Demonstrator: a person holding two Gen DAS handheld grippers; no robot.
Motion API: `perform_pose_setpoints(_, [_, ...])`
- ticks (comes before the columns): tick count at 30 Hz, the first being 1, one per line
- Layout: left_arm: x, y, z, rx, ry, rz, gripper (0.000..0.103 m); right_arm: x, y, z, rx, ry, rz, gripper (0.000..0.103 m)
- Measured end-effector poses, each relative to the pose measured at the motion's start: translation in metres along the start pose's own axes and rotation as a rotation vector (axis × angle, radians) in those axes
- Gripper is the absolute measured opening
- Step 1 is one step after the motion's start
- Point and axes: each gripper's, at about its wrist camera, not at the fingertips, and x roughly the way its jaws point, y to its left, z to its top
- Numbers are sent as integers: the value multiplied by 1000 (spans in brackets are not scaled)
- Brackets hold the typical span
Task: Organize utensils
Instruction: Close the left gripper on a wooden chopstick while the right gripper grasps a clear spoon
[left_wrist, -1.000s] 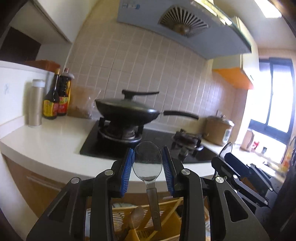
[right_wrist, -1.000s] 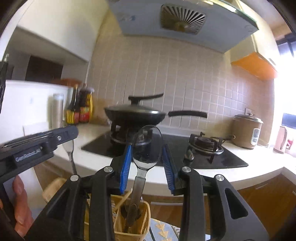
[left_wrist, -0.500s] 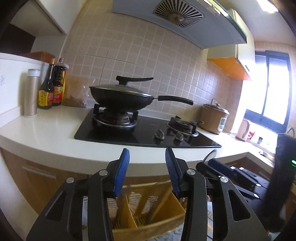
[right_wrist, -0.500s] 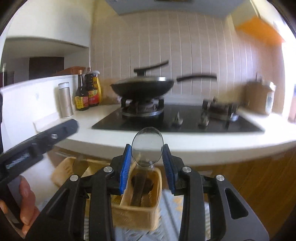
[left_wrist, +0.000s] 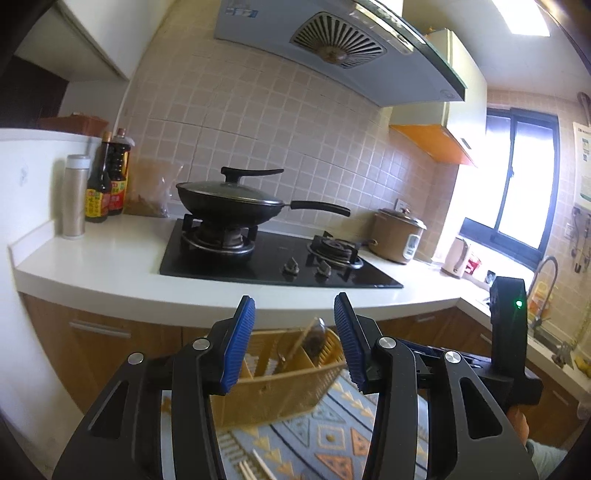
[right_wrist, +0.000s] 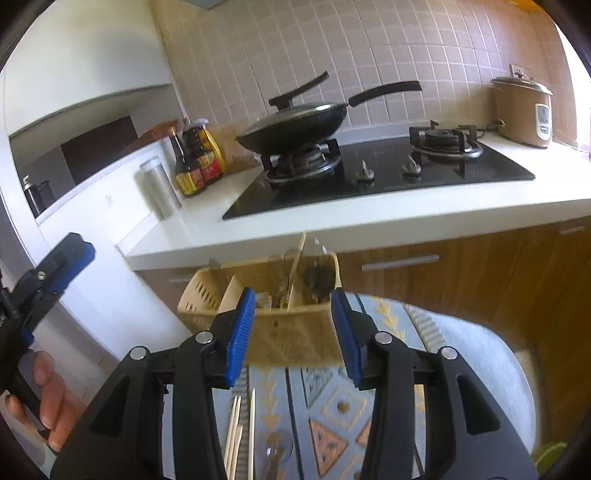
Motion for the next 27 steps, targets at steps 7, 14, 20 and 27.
perform_pose_setpoints(7, [-14, -2, -29, 51, 147, 89, 48, -3, 11, -35, -18, 130, -54, 42])
perform_pose_setpoints(14, [49, 64, -121, -148, 585, 102, 27, 50, 19, -103, -43, 446, -31, 45])
perform_pose_setpoints(20, [83, 81, -161, -208, 684, 102, 27, 81, 29, -136, -45, 540, -13, 45])
perform_pose_setpoints(27, [110, 82, -173, -192, 699, 138, 31, 100, 35, -150, -57, 565, -40, 45])
